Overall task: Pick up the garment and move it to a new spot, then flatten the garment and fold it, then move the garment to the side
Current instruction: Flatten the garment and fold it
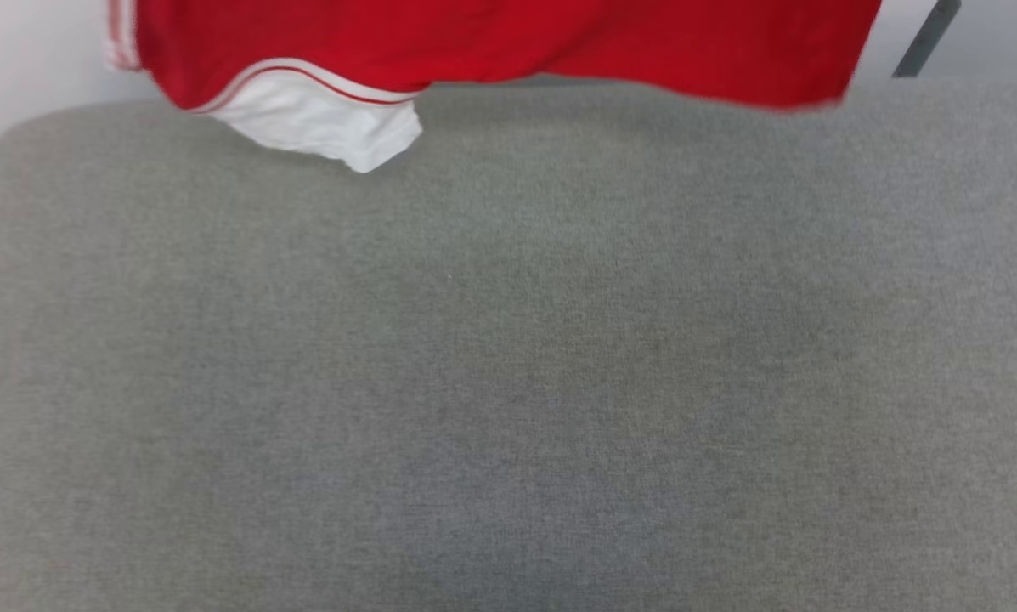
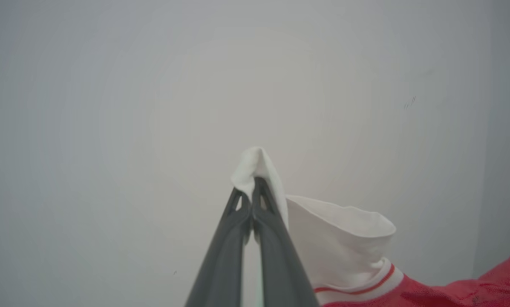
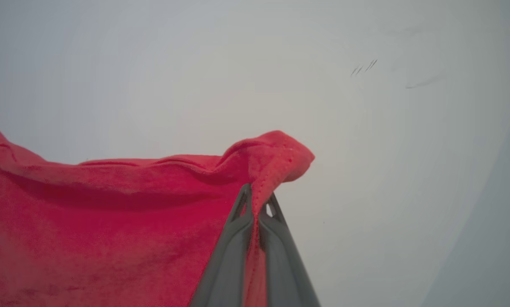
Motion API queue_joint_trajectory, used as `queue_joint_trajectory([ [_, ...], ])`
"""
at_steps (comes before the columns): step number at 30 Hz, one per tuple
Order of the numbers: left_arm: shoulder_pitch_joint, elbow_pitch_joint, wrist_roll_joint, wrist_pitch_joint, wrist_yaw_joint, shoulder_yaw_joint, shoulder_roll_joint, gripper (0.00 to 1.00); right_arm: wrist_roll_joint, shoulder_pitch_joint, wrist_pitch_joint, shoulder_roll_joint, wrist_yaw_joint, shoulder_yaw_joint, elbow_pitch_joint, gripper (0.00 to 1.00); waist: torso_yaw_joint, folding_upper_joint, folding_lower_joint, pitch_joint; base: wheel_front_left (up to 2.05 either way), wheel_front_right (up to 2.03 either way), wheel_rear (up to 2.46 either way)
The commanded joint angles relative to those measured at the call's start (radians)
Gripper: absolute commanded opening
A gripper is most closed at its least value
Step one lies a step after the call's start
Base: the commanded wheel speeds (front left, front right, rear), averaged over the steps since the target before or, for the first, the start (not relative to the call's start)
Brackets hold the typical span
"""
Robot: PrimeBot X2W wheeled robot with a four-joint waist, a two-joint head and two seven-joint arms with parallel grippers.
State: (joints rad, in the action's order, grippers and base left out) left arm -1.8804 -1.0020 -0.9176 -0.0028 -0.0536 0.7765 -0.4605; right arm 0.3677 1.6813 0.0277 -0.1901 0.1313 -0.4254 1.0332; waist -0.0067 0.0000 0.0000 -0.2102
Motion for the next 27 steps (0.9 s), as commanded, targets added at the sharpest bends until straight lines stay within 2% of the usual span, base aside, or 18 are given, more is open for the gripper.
queue_joint_trajectory([
  [1, -0.03, -0.016, 0.002, -0.019, -0.006, -0.008, 0.0, 0.0, 0.003, 0.026, 0.015, 0.003, -0.001, -0.003, 0.006, 0.0, -0.023, 0.0, 0.0, -0.046, 0.0, 0.0, 0.0],
  [10, -0.192, -0.088, 0.028, -0.106, -0.031, -0.016, 0.005, 0.0, -0.016, 0.126, 0.131, -0.001, -0.001, 0.003, 0.018, 0.0, -0.068, 0.0, 0.0, -0.244, 0.0, 0.0, 0.0],
  [18, -0.377, -0.107, 0.045, -0.189, -0.057, -0.027, 0.01, 0.0, -0.107, 0.223, 0.23, -0.016, -0.001, 0.066, -0.004, 0.0, -0.094, 0.0, 0.0, -0.458, 0.0, 0.0, 0.0],
  [22, -0.463, -0.114, 0.038, -0.218, -0.066, -0.039, 0.022, 0.0, -0.197, 0.259, 0.237, -0.031, -0.001, 0.139, -0.086, 0.0, -0.09, 0.0, 0.0, -0.564, 0.0, 0.0, 0.0],
  [27, -0.51, -0.102, 0.022, -0.244, -0.075, -0.049, 0.044, 0.0, -0.329, 0.202, 0.236, -0.024, -0.001, 0.247, -0.219, 0.0, -0.077, 0.0, 0.0, -0.684, 0.0, 0.0, 0.0],
])
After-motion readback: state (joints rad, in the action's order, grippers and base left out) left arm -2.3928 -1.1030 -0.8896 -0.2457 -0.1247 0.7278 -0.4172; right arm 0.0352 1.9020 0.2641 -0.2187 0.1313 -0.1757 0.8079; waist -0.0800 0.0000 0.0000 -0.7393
